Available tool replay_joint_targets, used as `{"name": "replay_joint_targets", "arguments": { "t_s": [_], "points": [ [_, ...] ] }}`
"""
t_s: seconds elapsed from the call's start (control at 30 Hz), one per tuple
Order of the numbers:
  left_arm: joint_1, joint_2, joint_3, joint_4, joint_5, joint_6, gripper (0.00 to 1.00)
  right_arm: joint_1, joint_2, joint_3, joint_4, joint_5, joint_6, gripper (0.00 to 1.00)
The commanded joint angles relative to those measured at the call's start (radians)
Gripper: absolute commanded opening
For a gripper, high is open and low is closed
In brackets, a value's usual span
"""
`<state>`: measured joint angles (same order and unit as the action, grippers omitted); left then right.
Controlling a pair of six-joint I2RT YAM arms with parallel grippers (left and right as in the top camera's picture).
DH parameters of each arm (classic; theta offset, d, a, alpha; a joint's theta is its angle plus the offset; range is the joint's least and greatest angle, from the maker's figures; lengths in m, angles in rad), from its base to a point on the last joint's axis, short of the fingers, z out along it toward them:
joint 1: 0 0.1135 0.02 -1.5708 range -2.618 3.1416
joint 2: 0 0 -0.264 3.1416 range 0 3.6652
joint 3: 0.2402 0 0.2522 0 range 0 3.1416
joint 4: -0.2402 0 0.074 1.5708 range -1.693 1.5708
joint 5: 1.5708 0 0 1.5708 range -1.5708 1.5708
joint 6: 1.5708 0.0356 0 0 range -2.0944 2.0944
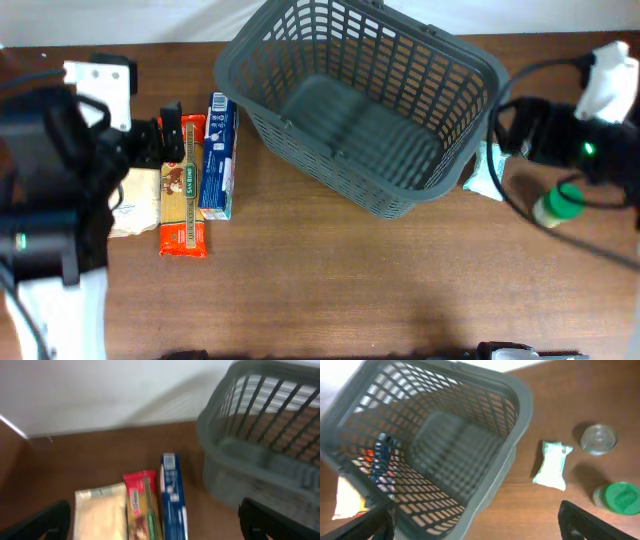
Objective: Pack container
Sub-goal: 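Move both grippers up to the left and right rims of the grey basket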
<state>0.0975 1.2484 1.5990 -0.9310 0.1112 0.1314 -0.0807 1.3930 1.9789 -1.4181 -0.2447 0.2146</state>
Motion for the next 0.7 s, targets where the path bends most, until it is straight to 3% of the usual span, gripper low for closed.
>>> {"name": "replay_joint_targets", "arguments": {
  "t_s": [0.0, 0.2, 0.37, 0.67],
  "points": [
    [0.022, 0.101, 0.098, -0.052, 0.098, 0.032, 0.99, -0.021, 0.033, 0.039, -0.009, 0.013, 0.085, 0.95],
    [0.023, 0.327, 0.388, -0.246, 0.114, 0.18, 1.0, -0.053, 0.061, 0.041, -0.041, 0.021, 0.109, 0.95],
    [0.023, 0.446, 0.582, -0.277, 0.135, 0.19, 1.0, -0.05, 0.064, 0.041, -0.083, 0.02, 0.109, 0.92],
    [-0.012, 0.554, 0.646, -0.22, 0.226, 0.201, 1.0, -0.043, 0.072, 0.04, -0.096, -0.013, 0.142, 0.93]
  ]
}}
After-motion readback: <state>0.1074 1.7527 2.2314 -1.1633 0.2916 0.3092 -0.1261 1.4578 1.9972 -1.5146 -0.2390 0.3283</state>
